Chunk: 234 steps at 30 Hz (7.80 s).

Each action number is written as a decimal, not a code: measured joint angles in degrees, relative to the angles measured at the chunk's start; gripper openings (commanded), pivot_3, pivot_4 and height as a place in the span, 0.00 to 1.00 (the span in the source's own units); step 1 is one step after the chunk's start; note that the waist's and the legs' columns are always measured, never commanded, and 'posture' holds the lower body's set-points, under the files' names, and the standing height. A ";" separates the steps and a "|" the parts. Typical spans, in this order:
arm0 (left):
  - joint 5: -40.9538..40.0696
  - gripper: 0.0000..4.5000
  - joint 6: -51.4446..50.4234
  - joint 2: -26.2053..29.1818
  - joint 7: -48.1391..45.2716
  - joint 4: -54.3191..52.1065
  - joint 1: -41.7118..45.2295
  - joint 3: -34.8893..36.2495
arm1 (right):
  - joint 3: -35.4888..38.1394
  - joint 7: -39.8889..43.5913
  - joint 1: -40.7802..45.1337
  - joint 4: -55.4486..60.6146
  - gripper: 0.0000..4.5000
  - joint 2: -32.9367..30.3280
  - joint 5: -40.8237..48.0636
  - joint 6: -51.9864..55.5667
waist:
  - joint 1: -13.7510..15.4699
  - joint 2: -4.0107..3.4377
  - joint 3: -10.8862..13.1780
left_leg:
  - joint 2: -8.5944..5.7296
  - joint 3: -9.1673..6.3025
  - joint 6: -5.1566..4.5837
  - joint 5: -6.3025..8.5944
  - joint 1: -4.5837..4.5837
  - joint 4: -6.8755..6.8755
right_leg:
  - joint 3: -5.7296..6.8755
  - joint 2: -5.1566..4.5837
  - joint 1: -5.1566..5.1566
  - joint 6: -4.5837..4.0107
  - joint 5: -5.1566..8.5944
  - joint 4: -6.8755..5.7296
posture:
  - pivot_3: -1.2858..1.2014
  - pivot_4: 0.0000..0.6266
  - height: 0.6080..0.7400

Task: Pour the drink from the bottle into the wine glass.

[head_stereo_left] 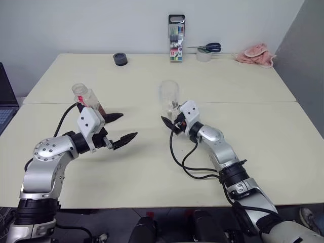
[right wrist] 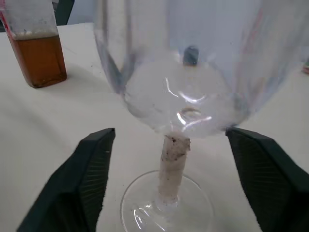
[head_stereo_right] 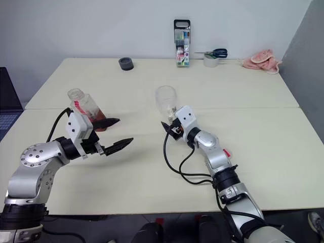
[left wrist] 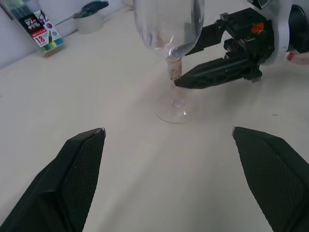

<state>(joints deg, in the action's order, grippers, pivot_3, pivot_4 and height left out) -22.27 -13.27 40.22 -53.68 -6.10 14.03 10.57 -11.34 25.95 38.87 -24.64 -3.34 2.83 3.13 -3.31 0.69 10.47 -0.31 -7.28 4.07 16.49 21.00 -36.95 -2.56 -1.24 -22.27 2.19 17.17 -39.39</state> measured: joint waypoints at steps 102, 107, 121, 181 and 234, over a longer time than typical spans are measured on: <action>19.81 0.37 13.43 -13.51 28.70 21.94 22.01 -8.69 | 9.23 9.98 -19.79 51.26 1.00 -18.65 18.03 26.40 | 1.77 0.24 -0.02 | -0.18 -0.41 0.32 -0.17 0.81 -0.32 | 0.39 -0.12 -0.23 0.08 -0.06 0.35 | 0.52 0.24 1.00; 24.10 0.37 18.61 -12.60 26.05 24.12 28.58 -13.14 | 13.07 9.07 -19.57 51.02 1.00 -20.51 18.94 26.07 | 1.15 0.23 -0.03 | -0.12 -0.27 0.30 -0.17 0.74 -0.21 | 0.27 -0.04 -0.29 0.08 -0.06 0.32 | 0.52 0.24 1.00; 37.50 0.37 41.19 -7.38 26.65 44.45 41.82 -19.66 | 14.30 8.30 -19.68 51.54 1.00 -21.64 21.78 26.43 | 0.98 0.25 -0.02 | -0.17 -0.27 0.29 -0.17 0.87 -0.23 | 0.27 -0.07 -0.38 0.08 -0.06 0.32 | 0.52 0.24 1.00; 67.59 0.37 62.46 -1.56 55.87 70.03 62.34 -36.18 | 12.42 8.97 -23.43 52.79 1.00 -22.32 25.43 24.57 | 0.26 0.26 -0.02 | -0.29 -0.24 0.23 -0.14 1.41 -1.04 | 0.21 -0.08 -0.97 0.09 -0.06 -0.61 | 0.52 0.24 1.00; 47.48 0.37 54.07 -6.88 39.26 68.04 57.19 -26.93 | 10.94 7.81 -21.24 54.49 1.00 -22.23 25.29 26.45 | 0.09 0.25 -0.02 | -0.30 -0.26 0.28 -0.17 1.41 -1.14 | 0.21 -0.11 -0.98 0.08 -0.06 -0.73 | 0.52 0.24 1.00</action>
<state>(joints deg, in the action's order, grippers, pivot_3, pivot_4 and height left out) 25.21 40.80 33.34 -14.42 61.94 71.21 -16.36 -0.40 33.76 17.62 29.85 -25.57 28.12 29.58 -3.22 0.94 10.45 -0.61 -7.54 4.35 16.32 22.41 -38.09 -2.34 -1.35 -23.25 2.27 17.11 -40.12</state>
